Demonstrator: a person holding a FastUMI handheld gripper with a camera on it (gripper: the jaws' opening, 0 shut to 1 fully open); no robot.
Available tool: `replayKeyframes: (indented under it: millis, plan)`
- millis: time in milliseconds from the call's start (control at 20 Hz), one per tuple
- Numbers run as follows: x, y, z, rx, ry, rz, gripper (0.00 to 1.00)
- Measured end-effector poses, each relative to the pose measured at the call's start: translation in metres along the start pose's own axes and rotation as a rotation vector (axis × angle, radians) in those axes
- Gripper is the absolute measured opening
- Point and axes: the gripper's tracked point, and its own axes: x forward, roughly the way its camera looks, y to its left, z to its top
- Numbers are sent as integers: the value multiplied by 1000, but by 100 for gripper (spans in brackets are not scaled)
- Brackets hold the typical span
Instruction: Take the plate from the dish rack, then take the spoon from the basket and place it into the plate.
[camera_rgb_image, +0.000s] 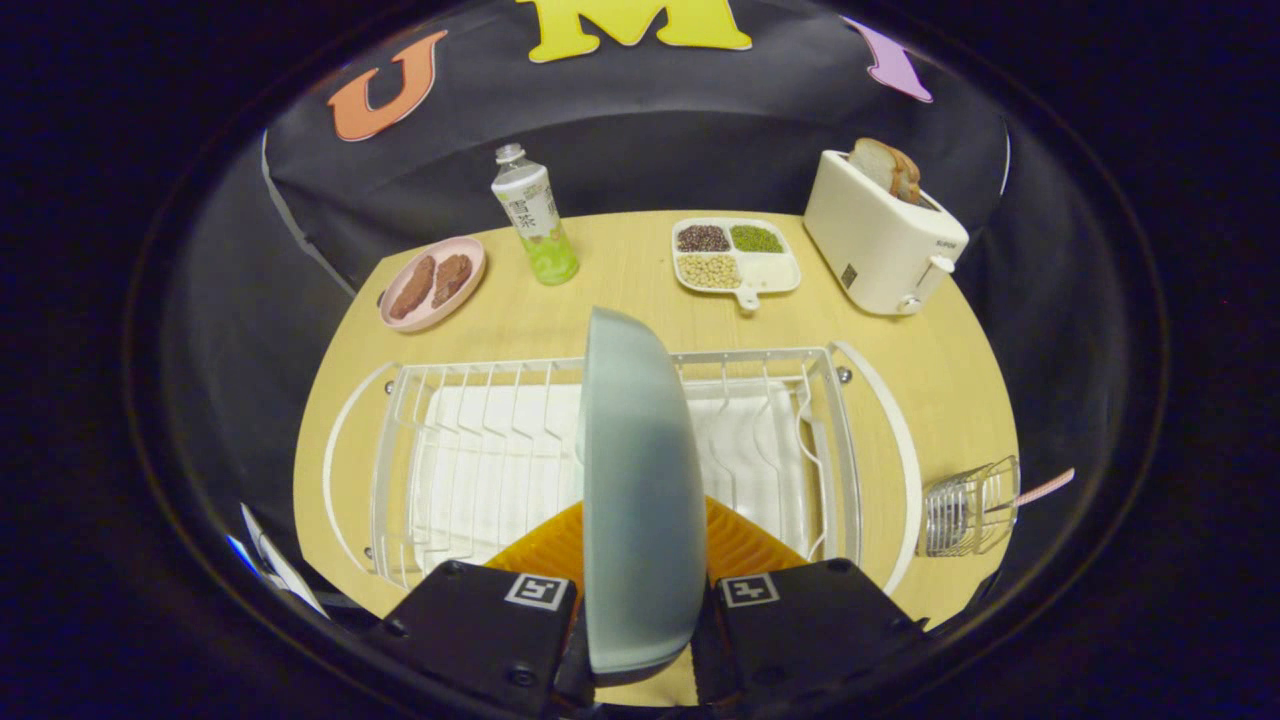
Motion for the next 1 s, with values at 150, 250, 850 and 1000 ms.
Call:
replayKeyframes:
  millis: [150,250,850,1000]
  plan:
    - [-8,-5,14,13,-5,-62,37]
    - [-14,-6,18,-1,-4,-87,36]
    - [-94,-21,-8,37,-169,130,36]
    - [-107,-31,-48,65,-179,211,36]
